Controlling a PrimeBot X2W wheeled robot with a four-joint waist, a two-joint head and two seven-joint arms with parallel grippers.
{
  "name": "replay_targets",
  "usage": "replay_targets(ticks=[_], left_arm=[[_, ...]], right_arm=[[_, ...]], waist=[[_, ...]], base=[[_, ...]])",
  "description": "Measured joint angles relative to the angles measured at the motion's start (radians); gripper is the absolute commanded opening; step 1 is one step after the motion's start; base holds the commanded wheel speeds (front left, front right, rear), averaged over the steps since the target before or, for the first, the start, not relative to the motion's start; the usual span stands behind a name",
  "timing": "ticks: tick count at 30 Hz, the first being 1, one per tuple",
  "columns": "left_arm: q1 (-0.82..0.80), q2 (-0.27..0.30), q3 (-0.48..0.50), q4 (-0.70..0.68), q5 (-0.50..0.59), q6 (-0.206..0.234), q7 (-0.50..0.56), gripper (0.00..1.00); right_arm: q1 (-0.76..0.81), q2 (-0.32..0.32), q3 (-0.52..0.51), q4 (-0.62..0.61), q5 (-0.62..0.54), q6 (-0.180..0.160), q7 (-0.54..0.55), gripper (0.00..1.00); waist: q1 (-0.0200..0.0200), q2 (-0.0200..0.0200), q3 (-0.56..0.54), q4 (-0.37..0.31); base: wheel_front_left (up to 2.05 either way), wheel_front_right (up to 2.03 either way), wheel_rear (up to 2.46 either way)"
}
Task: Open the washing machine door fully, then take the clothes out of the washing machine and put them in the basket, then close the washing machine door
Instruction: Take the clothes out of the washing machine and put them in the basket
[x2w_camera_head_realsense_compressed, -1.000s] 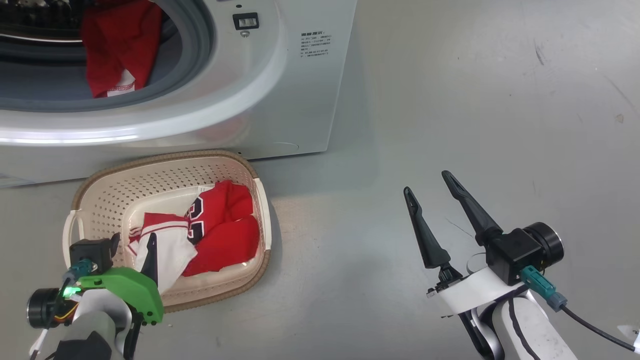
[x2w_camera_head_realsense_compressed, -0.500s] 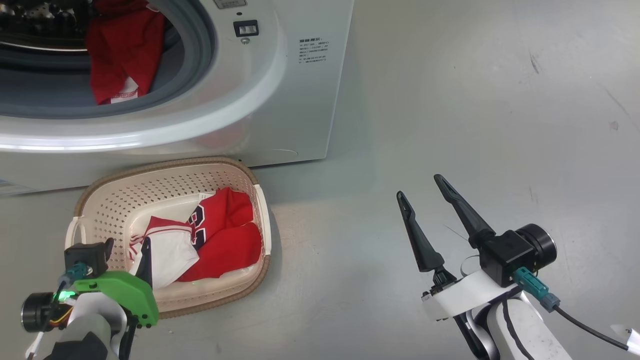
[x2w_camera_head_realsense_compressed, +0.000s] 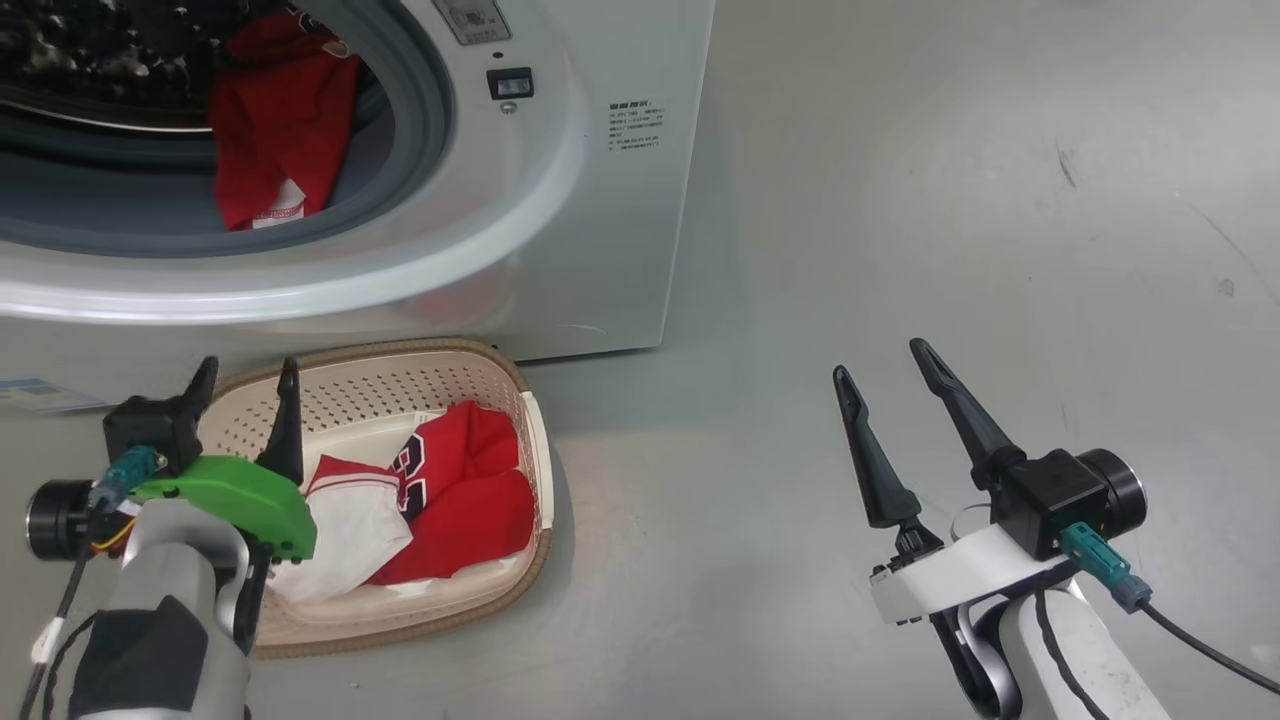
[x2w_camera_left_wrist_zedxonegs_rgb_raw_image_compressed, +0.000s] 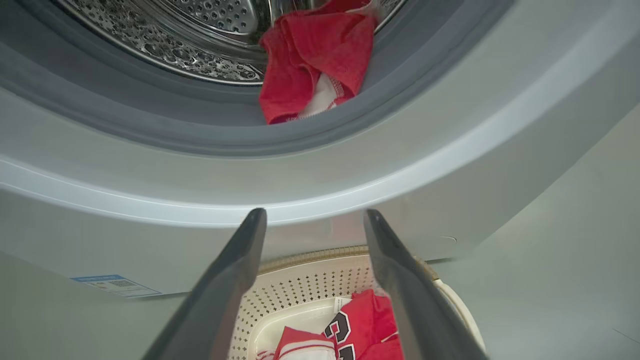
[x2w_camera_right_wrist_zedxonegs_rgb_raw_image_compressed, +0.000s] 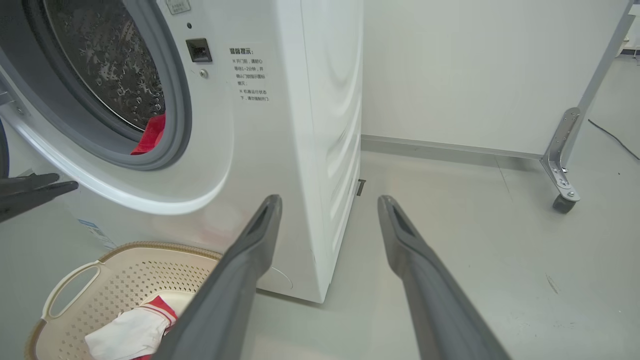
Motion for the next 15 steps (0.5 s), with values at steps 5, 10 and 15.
replay_targets(ticks=[5,10,15], left_arm=[[0.001,-0.002,-0.002,-0.101,0.006,-0.001,0.0,1.0],[0.02,-0.011,0.0,-0.193,0.008,-0.005,0.0,1.0],[0.105,-0.02,0.0,-0.283,0.015,-0.009,-0.003,1.0]], right_arm=[[0.002,0.0,-0.024,0.012,0.006,0.0,0.0,1.0],[0.006,-0.002,-0.046,0.024,0.008,0.0,0.0,1.0],[0.036,-0.009,-0.071,0.038,0.016,0.0,0.0,1.0]], waist=[[0.0,0.0,-0.033,0.015],[0.0,0.0,-0.074,0.031],[0.0,0.0,-0.134,0.051]], base=[[0.0,0.0,0.0],[0.0,0.0,0.0],[0.0,0.0,0.0]])
